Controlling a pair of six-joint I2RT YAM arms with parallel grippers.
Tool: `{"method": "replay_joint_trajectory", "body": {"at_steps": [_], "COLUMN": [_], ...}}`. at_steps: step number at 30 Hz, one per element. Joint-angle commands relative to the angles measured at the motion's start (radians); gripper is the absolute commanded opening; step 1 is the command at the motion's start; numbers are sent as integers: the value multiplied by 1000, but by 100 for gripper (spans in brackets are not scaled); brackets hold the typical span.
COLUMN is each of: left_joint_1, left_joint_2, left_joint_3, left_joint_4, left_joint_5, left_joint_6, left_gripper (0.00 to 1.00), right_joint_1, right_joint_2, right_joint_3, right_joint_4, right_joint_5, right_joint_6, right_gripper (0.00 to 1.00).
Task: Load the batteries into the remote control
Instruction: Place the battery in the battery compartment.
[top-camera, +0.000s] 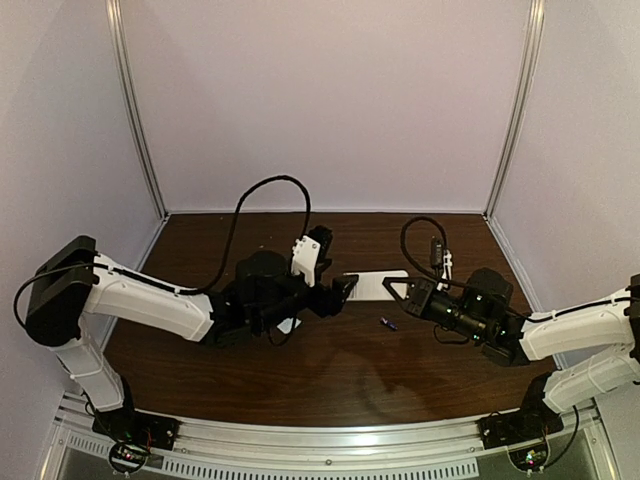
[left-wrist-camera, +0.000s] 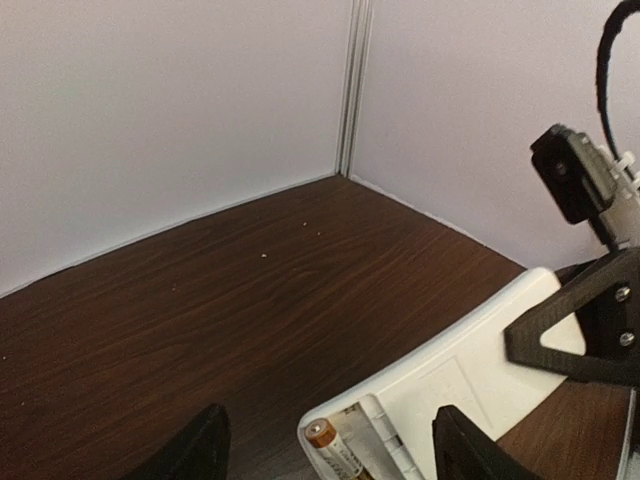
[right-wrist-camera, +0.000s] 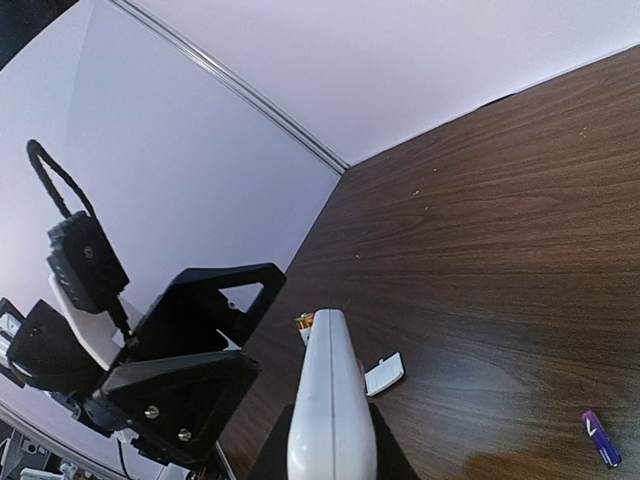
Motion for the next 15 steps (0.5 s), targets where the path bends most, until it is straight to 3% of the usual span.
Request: {"method": "replay_joint_trajectory", "body": {"at_steps": [1,8,15], "left_joint_1": [1,27,35], "left_joint_2": [-105,-247,-307], "left_joint_3": [0,-41,-89], "left_joint_4": [-37,-204,-334], "left_joint_5": [74,271,450], "left_joint_6": [106,277,563], "left_gripper": [77,78,52], "right_joint_1": [3,-2,-3], "right_joint_2": [-30,-52,-68], "right_joint_3": [-12,-33,-32], "right_joint_4": [-16,8,11], "right_joint_5": [-36,-113,-207], "right_joint_6": [-29,-37,-52], "right_gripper": [0,0,0]}}
